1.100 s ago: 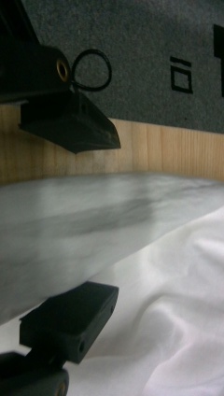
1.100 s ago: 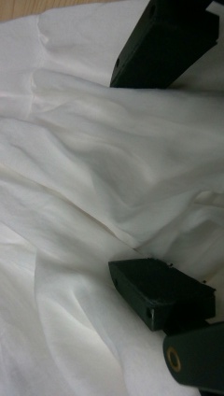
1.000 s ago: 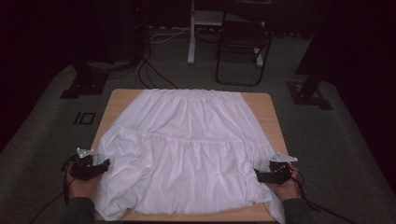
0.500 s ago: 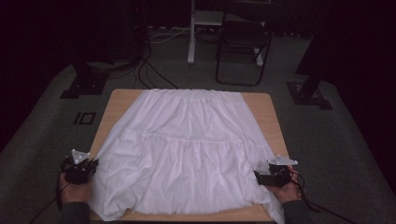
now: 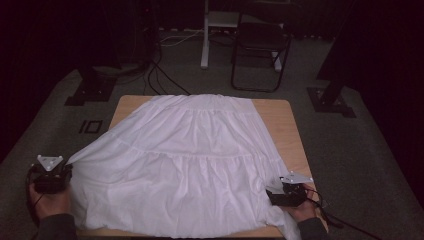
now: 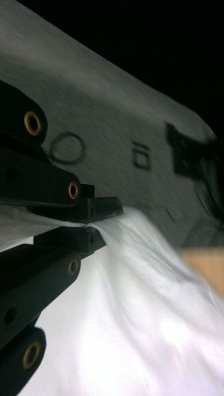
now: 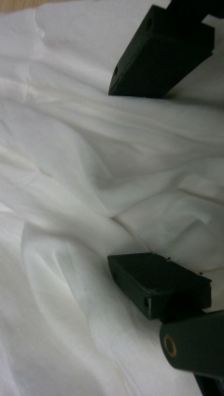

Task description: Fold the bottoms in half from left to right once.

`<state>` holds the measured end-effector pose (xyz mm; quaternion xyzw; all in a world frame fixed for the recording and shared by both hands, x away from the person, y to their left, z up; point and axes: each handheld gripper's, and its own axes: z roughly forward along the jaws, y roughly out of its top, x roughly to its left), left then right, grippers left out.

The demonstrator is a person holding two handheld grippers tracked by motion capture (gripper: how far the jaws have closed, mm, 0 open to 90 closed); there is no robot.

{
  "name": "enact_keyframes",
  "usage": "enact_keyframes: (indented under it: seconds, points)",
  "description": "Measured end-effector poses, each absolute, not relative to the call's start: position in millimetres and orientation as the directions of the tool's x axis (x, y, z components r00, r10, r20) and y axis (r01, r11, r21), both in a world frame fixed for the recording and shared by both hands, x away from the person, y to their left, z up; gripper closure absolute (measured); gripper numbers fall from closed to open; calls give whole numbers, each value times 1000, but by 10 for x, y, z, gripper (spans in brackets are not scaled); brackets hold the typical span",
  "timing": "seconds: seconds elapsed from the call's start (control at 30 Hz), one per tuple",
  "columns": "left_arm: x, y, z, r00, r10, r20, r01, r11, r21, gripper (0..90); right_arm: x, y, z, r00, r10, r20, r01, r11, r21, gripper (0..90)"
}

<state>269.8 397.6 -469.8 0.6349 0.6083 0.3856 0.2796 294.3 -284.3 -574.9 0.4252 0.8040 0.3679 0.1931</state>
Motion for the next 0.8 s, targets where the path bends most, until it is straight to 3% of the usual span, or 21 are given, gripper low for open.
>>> enact_keyframes:
  seconds: [0.03,0.07,0.1,0.13,0.3,0.4,0.53,0.6,0.63,0.67,0.77,0.8]
  points:
    - [2670,3832,-4614,71,993,91,499,-114,859,882,2947,-2841,-5748,-566,824,13,544,362,757,157]
    - [2660,3691,-4552,136,988,75,473,-131,871,882,2947,-2842,-5748,-566,824,13,544,362,757,157]
    - [2660,3691,-4552,136,988,75,473,-131,871,882,2947,-2842,-5748,-566,824,13,544,362,757,157]
    - [2648,3447,-4452,222,972,82,436,-174,883,881,2947,-2841,-5748,-566,824,13,544,362,757,157]
    - [2638,3000,-4266,356,929,100,369,-238,898,880,2951,-2849,-5748,-572,820,16,542,363,758,157]
    - [2676,2449,-4108,501,855,134,306,-320,896,879,2955,-2851,-5748,-576,818,15,540,366,758,157]
    - [2752,1980,-4048,610,778,151,257,-375,891,879,2955,-2851,-5748,-576,818,15,540,366,758,157]
    - [2857,1587,-4039,685,716,136,234,-393,889,880,2955,-2850,-5748,-576,817,15,540,367,757,157]
    - [2857,1587,-4039,685,716,136,234,-393,889,879,2957,-2851,-5748,-576,817,15,539,367,758,157]
    - [2926,1244,-4043,741,662,116,222,-404,887,879,2957,-2851,-5748,-577,817,14,539,368,758,157]
    - [2942,969,-4040,784,611,108,199,-413,889,879,2962,-2853,-5748,-579,815,13,537,369,759,158]
    - [2948,685,-4066,834,548,69,189,-400,897,879,2962,-2853,-5748,-578,816,14,538,368,759,158]
